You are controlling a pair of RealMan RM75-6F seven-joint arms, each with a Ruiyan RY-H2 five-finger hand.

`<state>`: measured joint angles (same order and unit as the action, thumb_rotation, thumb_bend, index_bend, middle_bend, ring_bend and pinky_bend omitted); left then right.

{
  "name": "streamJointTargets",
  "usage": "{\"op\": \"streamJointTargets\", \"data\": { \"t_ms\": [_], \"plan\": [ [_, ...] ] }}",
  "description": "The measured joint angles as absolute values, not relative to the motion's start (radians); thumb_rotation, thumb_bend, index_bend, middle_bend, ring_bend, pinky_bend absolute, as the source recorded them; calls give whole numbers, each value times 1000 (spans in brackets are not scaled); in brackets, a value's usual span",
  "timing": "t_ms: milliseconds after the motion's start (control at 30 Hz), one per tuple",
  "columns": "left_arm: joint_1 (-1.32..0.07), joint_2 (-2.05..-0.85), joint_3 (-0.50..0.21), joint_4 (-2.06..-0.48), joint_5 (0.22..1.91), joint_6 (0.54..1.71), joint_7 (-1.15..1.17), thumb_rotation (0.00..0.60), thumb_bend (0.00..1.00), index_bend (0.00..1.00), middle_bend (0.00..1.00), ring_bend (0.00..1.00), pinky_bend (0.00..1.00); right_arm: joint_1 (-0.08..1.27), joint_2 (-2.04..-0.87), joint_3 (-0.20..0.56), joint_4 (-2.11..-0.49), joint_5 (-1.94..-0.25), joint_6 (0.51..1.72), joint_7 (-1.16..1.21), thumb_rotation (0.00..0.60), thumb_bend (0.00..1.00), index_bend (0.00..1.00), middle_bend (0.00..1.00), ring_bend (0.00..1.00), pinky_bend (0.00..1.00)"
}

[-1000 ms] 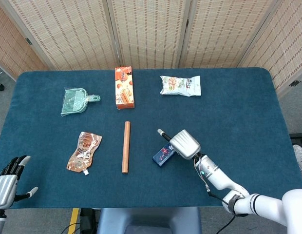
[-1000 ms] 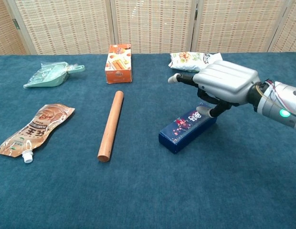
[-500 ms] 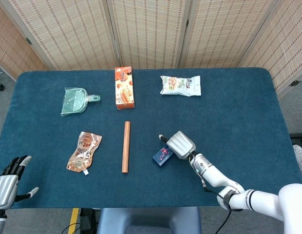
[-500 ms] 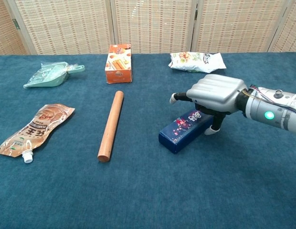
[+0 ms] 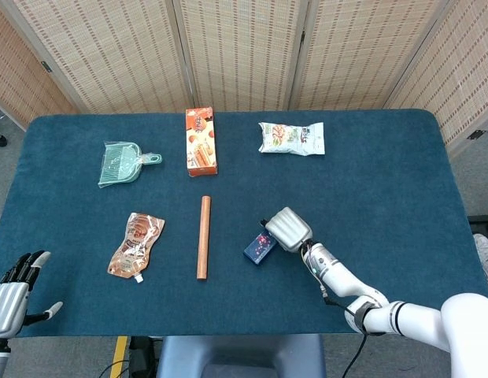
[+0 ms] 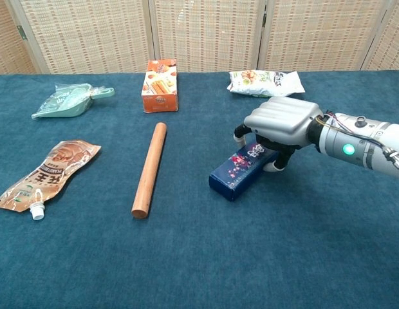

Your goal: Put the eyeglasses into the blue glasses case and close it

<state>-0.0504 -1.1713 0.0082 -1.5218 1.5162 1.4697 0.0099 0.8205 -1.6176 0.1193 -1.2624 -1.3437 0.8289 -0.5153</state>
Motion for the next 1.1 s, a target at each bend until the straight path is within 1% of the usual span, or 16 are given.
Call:
{"op": "streamJointTargets", "data": {
  "t_ms": [33,67,100,133,233,333,433,467,600,700,767,833,900,967,1100],
  "plan": [
    [-53,-1171,8,-1524,1518,1469,11,600,189,121,117,98,253,820,-1614,118,-1265,-1343,829,-512,600,235,134,835,1000,892],
    [-54,-1170,7,-1526,1520,1468,12,600,188,121,117,97,253,819,-1611,118,-1268,-1342,829,-507,600,215,44,827,1000,892],
    [-57,-1170,6,-1529,1523,1468,12,600,189,121,117,97,253,817,-1605,116,-1272,-1340,829,-497,600,206,7,820,1000,892],
    [-59,-1170,4,-1531,1526,1468,12,600,189,121,117,97,253,814,-1600,115,-1275,-1340,831,-488,600,204,0,811,1000,892],
    [-66,-1173,0,-1536,1528,1467,17,600,188,121,117,97,253,801,-1587,113,-1283,-1343,859,-474,600,203,0,763,993,892],
    [-71,-1174,-3,-1540,1529,1463,26,600,188,121,117,97,253,777,-1567,114,-1301,-1344,906,-462,600,203,0,692,933,892],
    [-74,-1179,-10,-1543,1530,1470,30,600,188,123,117,98,253,744,-1535,113,-1342,-1346,965,-454,600,221,0,627,809,866],
    [-75,-1182,-13,-1542,1529,1474,32,600,188,123,117,98,253,732,-1524,112,-1356,-1348,987,-453,600,237,0,601,750,841],
    [-78,-1195,-28,-1539,1520,1485,49,600,188,125,117,97,253,660,-1476,102,-1414,-1363,1111,-452,600,256,0,533,602,769],
    [-82,-1202,-37,-1539,1507,1482,67,600,189,125,117,98,253,590,-1440,89,-1457,-1375,1213,-450,600,256,10,468,466,665],
    [-85,-1206,-42,-1541,1499,1479,82,600,188,125,117,98,253,543,-1414,77,-1483,-1385,1273,-443,600,256,14,445,413,619],
    [-89,-1212,-49,-1547,1492,1478,96,600,188,125,117,98,253,490,-1385,60,-1507,-1402,1339,-427,600,257,26,446,398,601],
    [-91,-1218,-55,-1556,1488,1482,107,600,189,125,117,98,253,445,-1360,41,-1520,-1427,1397,-394,600,259,76,457,398,600],
    [-95,-1228,-63,-1563,1487,1489,119,600,189,125,117,98,253,411,-1344,24,-1523,-1448,1441,-356,600,260,103,464,398,600],
    [-107,-1238,-69,-1579,1495,1490,139,600,188,125,117,97,253,313,-1307,-13,-1524,-1482,1532,-286,600,262,118,466,398,600]
  ]
}}
